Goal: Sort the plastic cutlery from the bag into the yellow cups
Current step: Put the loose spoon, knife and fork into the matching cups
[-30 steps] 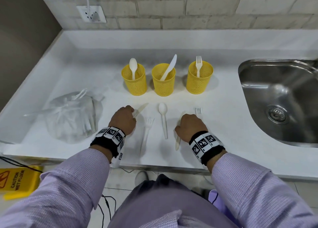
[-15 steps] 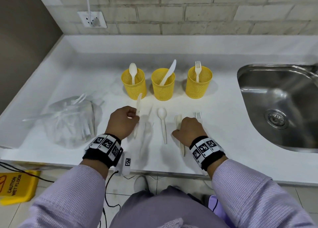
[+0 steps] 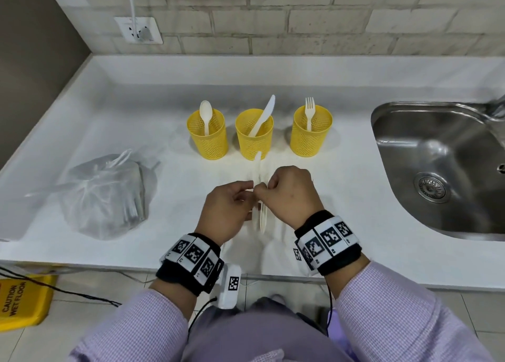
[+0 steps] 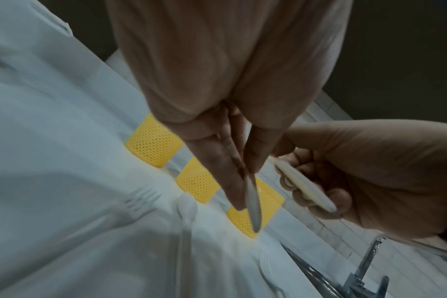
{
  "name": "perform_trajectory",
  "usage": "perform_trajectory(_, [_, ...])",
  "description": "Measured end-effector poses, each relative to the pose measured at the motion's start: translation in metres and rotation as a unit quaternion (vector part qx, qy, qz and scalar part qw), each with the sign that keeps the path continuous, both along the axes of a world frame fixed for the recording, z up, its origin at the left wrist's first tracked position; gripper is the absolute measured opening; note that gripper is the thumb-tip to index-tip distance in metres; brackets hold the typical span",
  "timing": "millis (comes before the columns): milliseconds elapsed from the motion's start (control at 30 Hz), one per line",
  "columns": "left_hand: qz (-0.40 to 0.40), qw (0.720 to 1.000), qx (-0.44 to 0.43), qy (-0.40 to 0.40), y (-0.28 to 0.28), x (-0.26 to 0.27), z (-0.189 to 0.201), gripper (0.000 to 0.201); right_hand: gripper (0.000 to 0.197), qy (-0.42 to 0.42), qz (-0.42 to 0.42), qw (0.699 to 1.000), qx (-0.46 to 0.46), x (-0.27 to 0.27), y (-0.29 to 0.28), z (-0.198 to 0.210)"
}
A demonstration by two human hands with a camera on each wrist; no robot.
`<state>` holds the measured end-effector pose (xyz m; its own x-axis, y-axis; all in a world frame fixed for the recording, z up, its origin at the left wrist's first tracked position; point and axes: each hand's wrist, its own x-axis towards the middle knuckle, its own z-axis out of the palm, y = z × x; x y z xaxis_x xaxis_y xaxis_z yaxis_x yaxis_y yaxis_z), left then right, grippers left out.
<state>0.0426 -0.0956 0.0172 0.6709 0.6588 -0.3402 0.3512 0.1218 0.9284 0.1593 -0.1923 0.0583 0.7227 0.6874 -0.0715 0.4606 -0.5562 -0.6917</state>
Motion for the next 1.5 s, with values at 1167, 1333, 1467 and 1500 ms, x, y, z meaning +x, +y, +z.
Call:
perform_trajectory(1167, [-0.010,0.971,0.160,0.177,0.038,-0.025,0.003,0.023,0.016,0.014,-0.049,0.991,-0.123,0.063,-0.045,-0.046])
perform_trajectory(1333, [-0.057,0.939,0.197,0.277,0.040,-0.039,-0.009,0.027,0.028,0.001,-0.065,0.974,-0.216,0.068,-0.059,-0.060])
perform_trajectory(1467, [-0.065,0.935,0.194,0.291,0.036,-0.043,-0.013,0.025,0.031,-0.005,-0.056,0.967,-0.247,0.065,-0.060,-0.066])
perform_trajectory(1500, [-0.070,0.934,0.192,0.292,0.035,-0.043,-0.014,0.027,0.029,-0.006,-0.054,0.967,-0.248,0.064,-0.059,-0.066])
